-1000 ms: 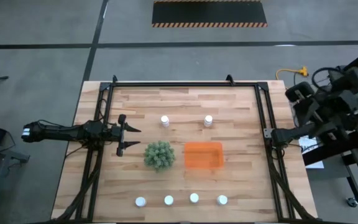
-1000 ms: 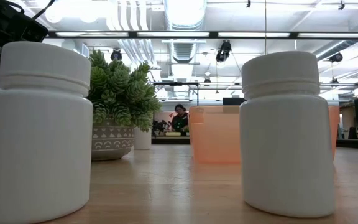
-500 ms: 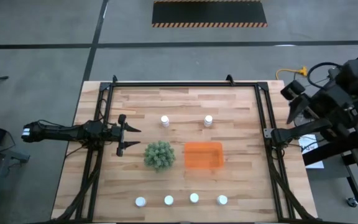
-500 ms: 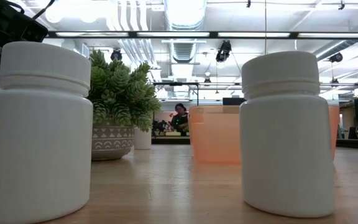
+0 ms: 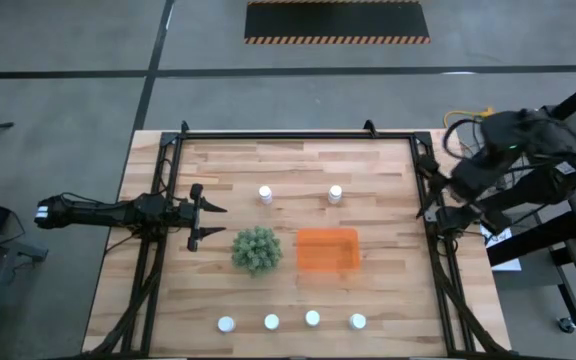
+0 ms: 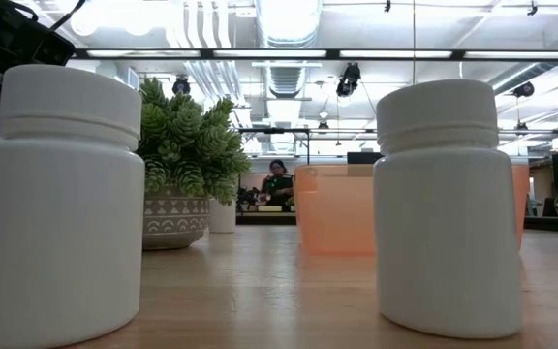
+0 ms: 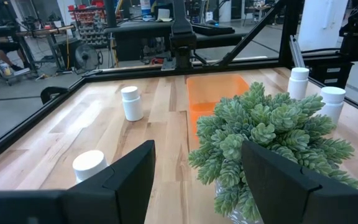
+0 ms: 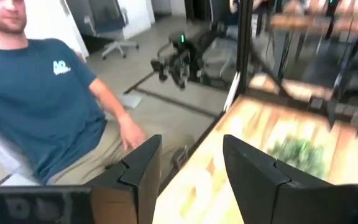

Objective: Pick and place pill bottles into a basket
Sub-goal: Put the white pill bottle into the orange bin

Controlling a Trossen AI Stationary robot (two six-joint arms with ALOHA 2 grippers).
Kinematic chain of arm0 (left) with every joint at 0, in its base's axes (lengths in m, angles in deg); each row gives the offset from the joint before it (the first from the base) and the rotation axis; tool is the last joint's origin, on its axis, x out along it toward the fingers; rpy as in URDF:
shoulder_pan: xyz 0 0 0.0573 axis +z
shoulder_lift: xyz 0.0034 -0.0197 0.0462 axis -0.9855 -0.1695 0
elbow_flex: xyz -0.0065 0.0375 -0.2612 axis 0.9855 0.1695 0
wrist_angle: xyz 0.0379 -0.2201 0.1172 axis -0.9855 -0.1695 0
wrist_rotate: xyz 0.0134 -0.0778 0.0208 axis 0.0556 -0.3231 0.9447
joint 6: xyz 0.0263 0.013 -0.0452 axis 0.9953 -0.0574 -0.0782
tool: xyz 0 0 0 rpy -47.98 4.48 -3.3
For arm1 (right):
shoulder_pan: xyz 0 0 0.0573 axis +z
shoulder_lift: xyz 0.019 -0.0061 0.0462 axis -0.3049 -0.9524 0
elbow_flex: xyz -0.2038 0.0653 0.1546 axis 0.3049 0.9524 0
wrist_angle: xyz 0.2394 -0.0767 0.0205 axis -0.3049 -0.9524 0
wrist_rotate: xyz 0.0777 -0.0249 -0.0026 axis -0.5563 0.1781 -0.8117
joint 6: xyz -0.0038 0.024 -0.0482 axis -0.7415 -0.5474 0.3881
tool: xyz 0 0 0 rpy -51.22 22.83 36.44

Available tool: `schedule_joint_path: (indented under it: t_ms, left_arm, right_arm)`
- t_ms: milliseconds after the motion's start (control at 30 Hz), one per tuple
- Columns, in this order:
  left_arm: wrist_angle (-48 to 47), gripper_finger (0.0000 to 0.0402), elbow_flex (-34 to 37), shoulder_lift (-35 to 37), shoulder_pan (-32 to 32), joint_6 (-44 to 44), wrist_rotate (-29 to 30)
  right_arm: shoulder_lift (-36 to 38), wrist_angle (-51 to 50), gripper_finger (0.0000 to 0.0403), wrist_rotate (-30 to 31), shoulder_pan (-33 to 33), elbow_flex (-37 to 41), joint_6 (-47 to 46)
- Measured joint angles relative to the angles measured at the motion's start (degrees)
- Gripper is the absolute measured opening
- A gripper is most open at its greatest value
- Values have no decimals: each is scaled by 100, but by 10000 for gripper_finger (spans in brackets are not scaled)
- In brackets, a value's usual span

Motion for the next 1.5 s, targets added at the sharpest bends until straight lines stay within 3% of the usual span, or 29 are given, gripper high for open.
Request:
schedule_joint_path:
  t_ms: [267, 533, 800, 933, 1233, 1500]
  left_arm:
    - [1, 221, 0, -1, 0, 0, -1]
    - [1, 221, 0, -2, 1, -2, -2]
    - [-1, 221, 0, -2, 2, -1, 0]
    - [-1, 221, 0, -1, 2, -1, 0]
    - [1, 221, 0, 0, 2, -2, -1]
    - [-1, 221, 0, 0, 1, -2, 0]
  right_arm:
    - [-487, -495, 162, 1, 320, 29, -531]
    - [-1103, -490, 162, 78, 1483, 42, -1129]
    - [-1998, -480, 162, 1252, 2714, 87, -1358]
    - [-2602, -477, 162, 1414, 3152, 88, -1444]
    - [-3859, -858, 162, 1920, 3604, 116, -1269]
    - [-4264, -837, 162, 2731, 3660, 251, -1123]
